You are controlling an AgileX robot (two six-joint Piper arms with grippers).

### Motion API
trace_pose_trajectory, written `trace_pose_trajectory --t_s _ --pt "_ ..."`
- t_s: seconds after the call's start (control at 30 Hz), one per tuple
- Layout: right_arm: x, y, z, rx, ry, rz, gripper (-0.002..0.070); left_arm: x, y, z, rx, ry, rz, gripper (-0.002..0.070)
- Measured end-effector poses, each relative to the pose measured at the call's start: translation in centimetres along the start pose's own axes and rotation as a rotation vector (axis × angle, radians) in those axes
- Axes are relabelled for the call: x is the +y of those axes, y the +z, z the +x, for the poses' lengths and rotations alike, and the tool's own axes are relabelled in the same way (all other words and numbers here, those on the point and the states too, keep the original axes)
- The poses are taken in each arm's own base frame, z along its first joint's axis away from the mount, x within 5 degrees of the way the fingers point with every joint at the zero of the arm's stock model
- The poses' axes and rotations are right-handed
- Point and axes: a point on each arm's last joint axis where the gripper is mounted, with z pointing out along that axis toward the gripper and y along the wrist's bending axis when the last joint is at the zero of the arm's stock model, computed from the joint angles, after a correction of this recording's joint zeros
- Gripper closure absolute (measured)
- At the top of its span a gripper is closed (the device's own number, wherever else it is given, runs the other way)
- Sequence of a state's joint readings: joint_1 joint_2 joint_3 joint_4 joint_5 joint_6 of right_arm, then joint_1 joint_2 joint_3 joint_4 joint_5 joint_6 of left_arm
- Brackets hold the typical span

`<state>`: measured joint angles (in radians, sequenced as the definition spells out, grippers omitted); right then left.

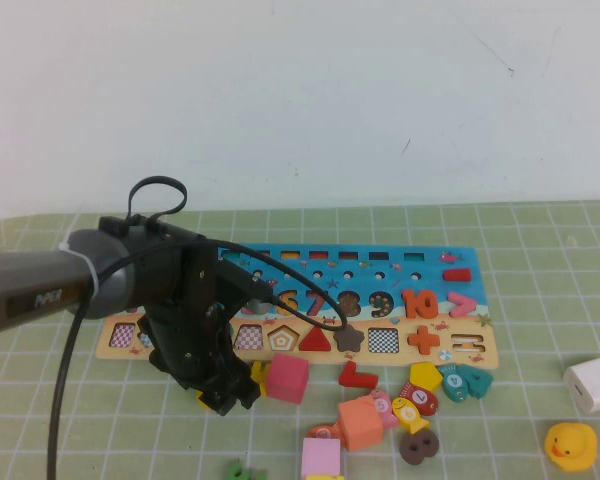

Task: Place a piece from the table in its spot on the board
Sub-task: Pick up the "number 6"

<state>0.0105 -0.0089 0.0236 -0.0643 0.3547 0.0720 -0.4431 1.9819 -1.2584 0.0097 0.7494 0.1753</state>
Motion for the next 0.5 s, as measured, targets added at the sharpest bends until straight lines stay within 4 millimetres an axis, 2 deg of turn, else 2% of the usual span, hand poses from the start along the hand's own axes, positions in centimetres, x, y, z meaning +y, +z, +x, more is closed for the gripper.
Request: trace_pose_trajectory --t_s 0.17,0.23,0.37,0.5 --pt "0.0 0.0 0.0 0.0 0.0 0.0 0.0678 0.0 0.25 -0.02 0.002 -0.002 0.0 0.0244" --pt "0.0 0.0 0.0 0.0 0.0 0.0 0.0678 0.01 0.25 -0.04 -0.001 -0.002 0.0 0.0274" --pt "0.0 0.0 0.0 0.0 0.0 0.0 0.0678 0.01 0.25 -0.05 -0.001 -0.003 0.0 0.0423" --pt "0.0 0.0 0.0 0.0 0.0 0.0 0.0678 0.01 0.02 -0.03 0.013 -0.01 0.002 0.0418"
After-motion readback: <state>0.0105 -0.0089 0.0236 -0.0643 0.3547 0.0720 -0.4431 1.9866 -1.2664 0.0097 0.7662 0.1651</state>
